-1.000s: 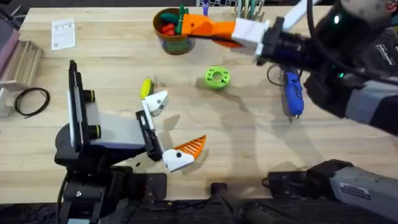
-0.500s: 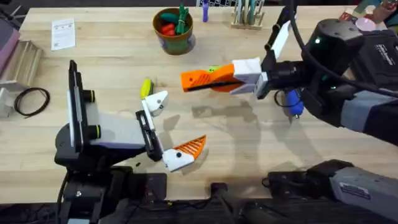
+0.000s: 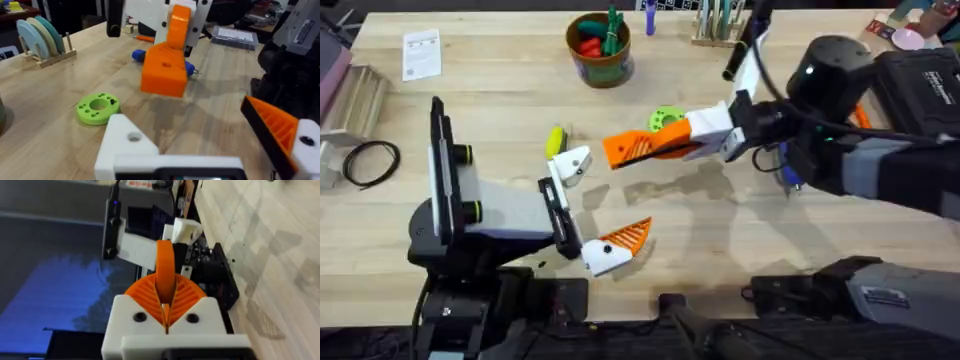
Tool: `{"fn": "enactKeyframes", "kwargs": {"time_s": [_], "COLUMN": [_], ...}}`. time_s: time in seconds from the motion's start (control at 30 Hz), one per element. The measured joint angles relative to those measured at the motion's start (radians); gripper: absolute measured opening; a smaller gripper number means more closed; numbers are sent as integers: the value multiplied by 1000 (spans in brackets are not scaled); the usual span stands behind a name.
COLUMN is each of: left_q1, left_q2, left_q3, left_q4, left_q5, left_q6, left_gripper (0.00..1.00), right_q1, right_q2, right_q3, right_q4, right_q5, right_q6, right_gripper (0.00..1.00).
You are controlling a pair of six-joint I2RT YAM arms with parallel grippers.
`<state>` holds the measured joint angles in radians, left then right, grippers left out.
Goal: Pick up the gripper from the table and insert it into the empty holder that is missing its gripper. Then pick up a screw, insert it into the mounting hole, and use the screwdriver to tighten it. Finally, clean up the table by picking up the vegetable and placing it into the bucket.
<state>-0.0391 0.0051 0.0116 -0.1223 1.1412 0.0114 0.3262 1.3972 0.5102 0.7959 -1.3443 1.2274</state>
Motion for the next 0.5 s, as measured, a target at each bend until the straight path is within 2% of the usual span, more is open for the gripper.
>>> {"fn": "enactKeyframes", "kwargs": {"time_s": [0.2, 0.5], "left_q1": [0, 0], "left_q2": [0, 0], "left_q3": [0, 0], "left_q4": [0, 0], "left_q5": [0, 0], "left_q6": [0, 0], "left_gripper": [985, 986], "right_q1": [42, 51], "right_q2": [91, 237], "right_q3": [0, 0], "right_q4": [182, 492], "right_q5": [-51, -94], "right_q6": [39, 219], "right_gripper": [8, 8]}}
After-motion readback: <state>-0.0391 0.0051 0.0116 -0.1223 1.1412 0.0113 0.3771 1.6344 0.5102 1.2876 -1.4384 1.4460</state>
